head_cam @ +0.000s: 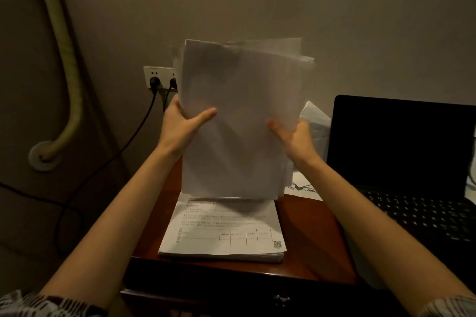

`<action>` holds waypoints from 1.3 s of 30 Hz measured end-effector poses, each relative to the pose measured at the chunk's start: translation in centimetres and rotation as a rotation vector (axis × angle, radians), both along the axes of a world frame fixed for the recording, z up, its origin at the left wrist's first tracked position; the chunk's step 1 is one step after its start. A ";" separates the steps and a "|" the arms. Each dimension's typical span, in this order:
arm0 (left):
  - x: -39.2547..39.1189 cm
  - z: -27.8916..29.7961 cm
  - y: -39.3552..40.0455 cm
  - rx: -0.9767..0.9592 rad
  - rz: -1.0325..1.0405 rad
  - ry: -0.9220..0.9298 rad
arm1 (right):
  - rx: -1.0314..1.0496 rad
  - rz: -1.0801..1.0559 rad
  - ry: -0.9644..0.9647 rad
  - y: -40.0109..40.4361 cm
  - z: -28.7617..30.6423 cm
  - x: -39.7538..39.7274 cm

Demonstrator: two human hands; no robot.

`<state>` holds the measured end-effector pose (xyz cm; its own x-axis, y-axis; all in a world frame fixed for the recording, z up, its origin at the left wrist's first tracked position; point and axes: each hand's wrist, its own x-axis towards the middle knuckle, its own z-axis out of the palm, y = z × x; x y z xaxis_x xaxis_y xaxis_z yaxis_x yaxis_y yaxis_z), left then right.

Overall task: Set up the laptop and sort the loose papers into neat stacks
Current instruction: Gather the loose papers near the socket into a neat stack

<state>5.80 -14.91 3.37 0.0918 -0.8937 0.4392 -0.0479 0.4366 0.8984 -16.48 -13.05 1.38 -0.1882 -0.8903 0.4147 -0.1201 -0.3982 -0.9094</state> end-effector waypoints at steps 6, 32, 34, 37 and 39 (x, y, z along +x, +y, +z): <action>0.0 -5.6 1.5 0.174 -0.063 -0.015 | 0.053 -0.021 -0.074 1.2 -1.9 0.1; 0.3 -2.6 0.6 0.179 0.105 -0.134 | 0.164 -0.047 0.211 2.5 -4.4 0.0; 0.9 -3.2 0.3 0.213 0.131 -0.217 | 0.221 -0.022 0.255 2.7 -4.5 0.1; 1.8 -5.9 0.0 0.355 0.167 -0.340 | 0.364 0.031 0.384 3.4 -6.4 0.4; 2.1 -8.3 0.4 0.506 0.140 -0.417 | 0.453 0.094 0.474 4.1 -7.9 0.7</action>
<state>7.87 -14.52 -4.89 0.1351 -0.9908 -0.0071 -0.4609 -0.0692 0.8848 -15.76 -8.93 -6.52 0.0100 -0.9999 0.0139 -0.5320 -0.0171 -0.8465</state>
